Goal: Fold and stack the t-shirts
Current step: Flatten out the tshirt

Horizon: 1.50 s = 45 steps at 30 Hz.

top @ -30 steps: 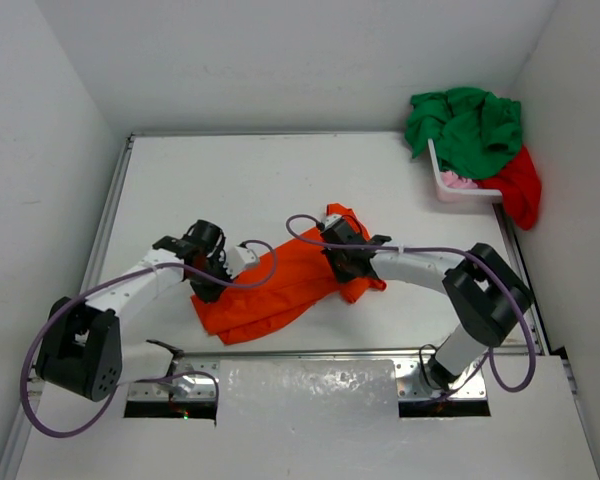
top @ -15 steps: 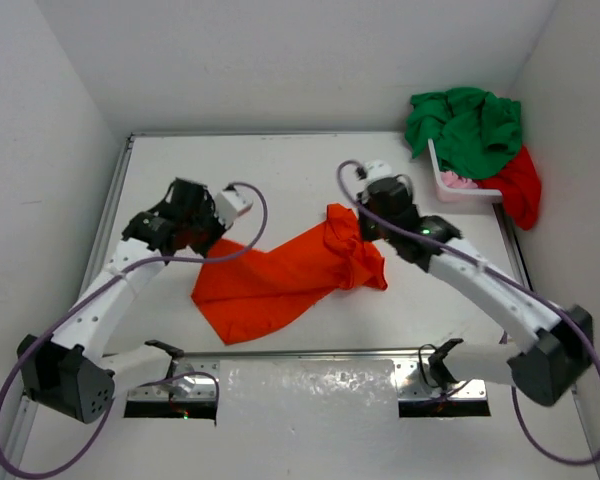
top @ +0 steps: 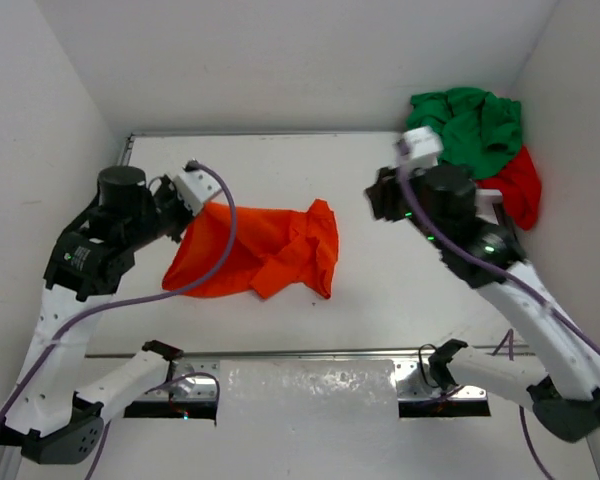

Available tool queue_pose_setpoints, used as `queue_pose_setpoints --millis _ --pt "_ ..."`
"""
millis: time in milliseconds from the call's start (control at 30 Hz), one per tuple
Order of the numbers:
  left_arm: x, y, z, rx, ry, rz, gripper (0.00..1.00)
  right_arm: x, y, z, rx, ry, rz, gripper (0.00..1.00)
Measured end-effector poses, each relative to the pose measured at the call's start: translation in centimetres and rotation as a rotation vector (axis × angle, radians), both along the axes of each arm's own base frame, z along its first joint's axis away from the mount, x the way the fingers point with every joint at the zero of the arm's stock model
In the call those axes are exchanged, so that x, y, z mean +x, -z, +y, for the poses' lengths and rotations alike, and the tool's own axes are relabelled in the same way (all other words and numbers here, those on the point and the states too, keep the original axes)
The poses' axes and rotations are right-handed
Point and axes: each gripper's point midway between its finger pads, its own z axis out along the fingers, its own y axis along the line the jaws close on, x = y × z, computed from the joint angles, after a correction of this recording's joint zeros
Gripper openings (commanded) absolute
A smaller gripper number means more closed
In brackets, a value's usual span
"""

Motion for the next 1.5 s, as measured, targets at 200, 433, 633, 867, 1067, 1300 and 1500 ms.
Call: queue_pose_setpoints --millis 200,433,633,867,1067,1300,1500 --pt "-1.2 9.5 0.8 0.075 -0.022 0.213 0.00 -1.5 17.8 11.3 -0.171 -0.356 0.334 0.50" --pt "3.6 14.2 4.5 0.102 -0.291 0.290 0.00 -3.7 25.0 18.4 -0.228 -0.533 0.457 0.53" --pt "6.7 17.1 11.8 0.044 -0.591 0.284 0.00 -5.7 28.5 25.1 -0.281 -0.604 0.422 0.61" --pt "6.3 21.3 11.8 0.053 -0.595 0.352 0.00 -4.0 32.4 30.4 -0.401 -0.528 0.434 0.66" --pt "7.2 22.2 11.8 0.056 -0.590 0.348 0.00 -1.8 31.9 30.4 -0.434 -0.364 0.423 0.64" --pt "7.8 23.7 11.7 0.062 -0.587 0.381 0.00 -2.0 35.0 30.6 -0.501 -0.326 0.476 0.60" --pt "8.1 23.3 11.6 0.057 -0.583 0.372 0.00 -2.6 36.1 29.2 -0.546 -0.296 0.504 0.52"
